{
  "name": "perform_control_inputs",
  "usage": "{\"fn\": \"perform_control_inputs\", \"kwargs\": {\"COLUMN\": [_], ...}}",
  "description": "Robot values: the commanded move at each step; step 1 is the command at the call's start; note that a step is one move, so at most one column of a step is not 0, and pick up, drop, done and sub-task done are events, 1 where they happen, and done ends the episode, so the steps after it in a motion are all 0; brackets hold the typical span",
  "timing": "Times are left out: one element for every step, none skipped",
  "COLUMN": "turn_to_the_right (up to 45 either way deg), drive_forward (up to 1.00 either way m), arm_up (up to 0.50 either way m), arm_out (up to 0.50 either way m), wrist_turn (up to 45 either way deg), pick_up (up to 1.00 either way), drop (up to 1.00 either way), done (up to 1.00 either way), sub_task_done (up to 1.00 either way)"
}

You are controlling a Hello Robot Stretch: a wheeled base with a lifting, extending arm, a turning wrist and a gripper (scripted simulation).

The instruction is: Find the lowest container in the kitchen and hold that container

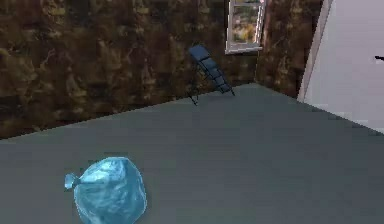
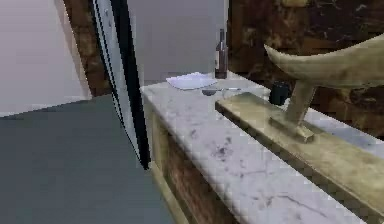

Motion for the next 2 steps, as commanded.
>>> {"fn": "perform_control_inputs", "kwargs": {"turn_to_the_right": [-30.0,0.0], "drive_forward": [0.00,0.10], "arm_up": [0.00,0.00], "arm_out": [0.00,0.00], "wrist_turn": [0.0,0.0], "pick_up": [0.00,0.00], "drop": [0.00,0.00], "done": [0.00,0.00], "sub_task_done": [0.00,0.00]}}
